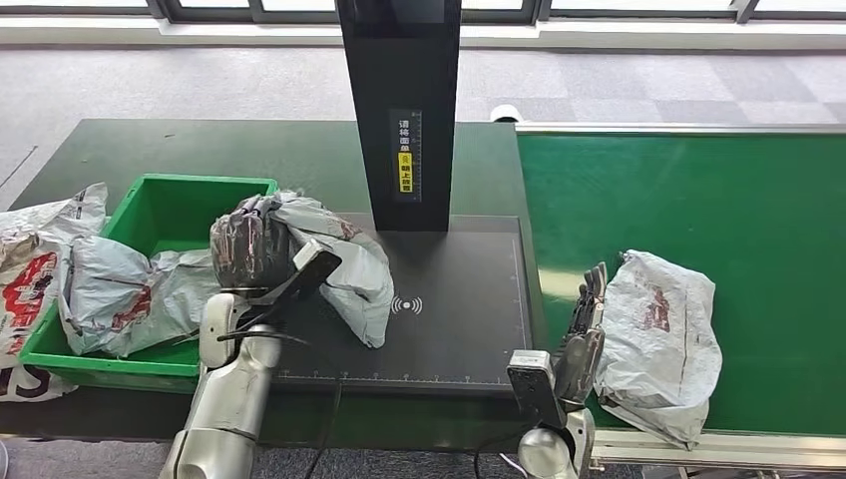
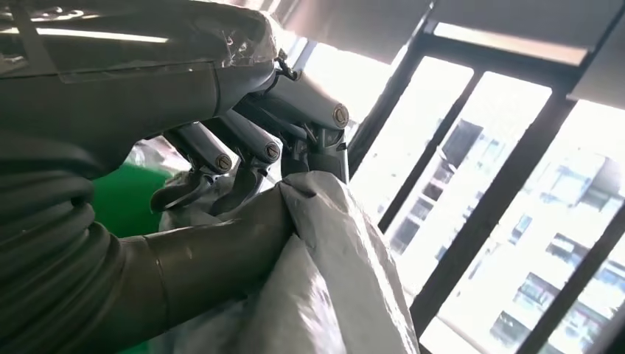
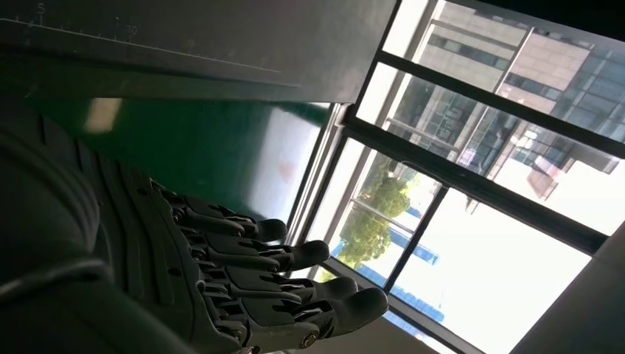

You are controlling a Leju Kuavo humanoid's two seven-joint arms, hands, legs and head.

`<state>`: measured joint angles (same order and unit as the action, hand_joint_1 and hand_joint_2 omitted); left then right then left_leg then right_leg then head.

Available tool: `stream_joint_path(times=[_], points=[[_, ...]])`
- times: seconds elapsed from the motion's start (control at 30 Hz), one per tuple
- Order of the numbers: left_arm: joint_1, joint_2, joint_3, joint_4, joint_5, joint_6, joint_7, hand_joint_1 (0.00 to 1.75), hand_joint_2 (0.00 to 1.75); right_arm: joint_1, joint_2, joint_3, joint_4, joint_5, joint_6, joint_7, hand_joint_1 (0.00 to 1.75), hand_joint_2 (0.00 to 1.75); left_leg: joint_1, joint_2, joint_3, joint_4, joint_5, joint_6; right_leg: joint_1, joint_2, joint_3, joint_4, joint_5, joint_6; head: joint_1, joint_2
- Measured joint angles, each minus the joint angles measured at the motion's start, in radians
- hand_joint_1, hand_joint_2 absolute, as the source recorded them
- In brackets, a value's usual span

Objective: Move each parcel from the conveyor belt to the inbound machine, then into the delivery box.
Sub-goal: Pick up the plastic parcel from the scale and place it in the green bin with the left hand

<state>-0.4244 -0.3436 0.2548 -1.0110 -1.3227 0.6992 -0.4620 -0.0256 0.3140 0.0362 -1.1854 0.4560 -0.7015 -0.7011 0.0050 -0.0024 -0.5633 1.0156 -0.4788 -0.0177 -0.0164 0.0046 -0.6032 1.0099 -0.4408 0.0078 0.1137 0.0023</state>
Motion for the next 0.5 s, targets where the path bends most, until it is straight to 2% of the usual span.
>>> stream_joint_path(times=[0.17, 0.37, 0.5], points=[[0.011, -0.002, 0.079, -0.119, 0.041, 0.0, -0.036, 1.75, 1.75, 0.009, 0.0, -0.001, -0.002, -0.002, 0.0, 0.0, 0.0, 0.0, 0.0, 0.0, 0.0, 0.0, 0.0, 0.0, 0.0, 0.0, -0.001, 0.0, 0.0, 0.0, 0.0, 0.0], [0.023, -0.003, 0.12, -0.189, 0.053, 0.0, -0.049, 1.75, 1.75, 0.009, 0.0, -0.001, -0.002, -0.002, 0.0, 0.0, 0.0, 0.0, 0.0, 0.0, 0.0, 0.0, 0.0, 0.0, 0.0, 0.0, 0.0, 0.0, 0.0, 0.0, 0.0, 0.0], [0.035, -0.003, 0.161, -0.257, 0.106, 0.0, -0.097, 1.75, 1.75, 0.01, 0.0, -0.004, -0.002, 0.001, 0.0, 0.0, 0.0, 0.0, 0.0, 0.0, -0.001, 0.0, 0.0, 0.0, 0.0, 0.0, 0.0, 0.0, 0.0, 0.0, 0.0, 0.0]])
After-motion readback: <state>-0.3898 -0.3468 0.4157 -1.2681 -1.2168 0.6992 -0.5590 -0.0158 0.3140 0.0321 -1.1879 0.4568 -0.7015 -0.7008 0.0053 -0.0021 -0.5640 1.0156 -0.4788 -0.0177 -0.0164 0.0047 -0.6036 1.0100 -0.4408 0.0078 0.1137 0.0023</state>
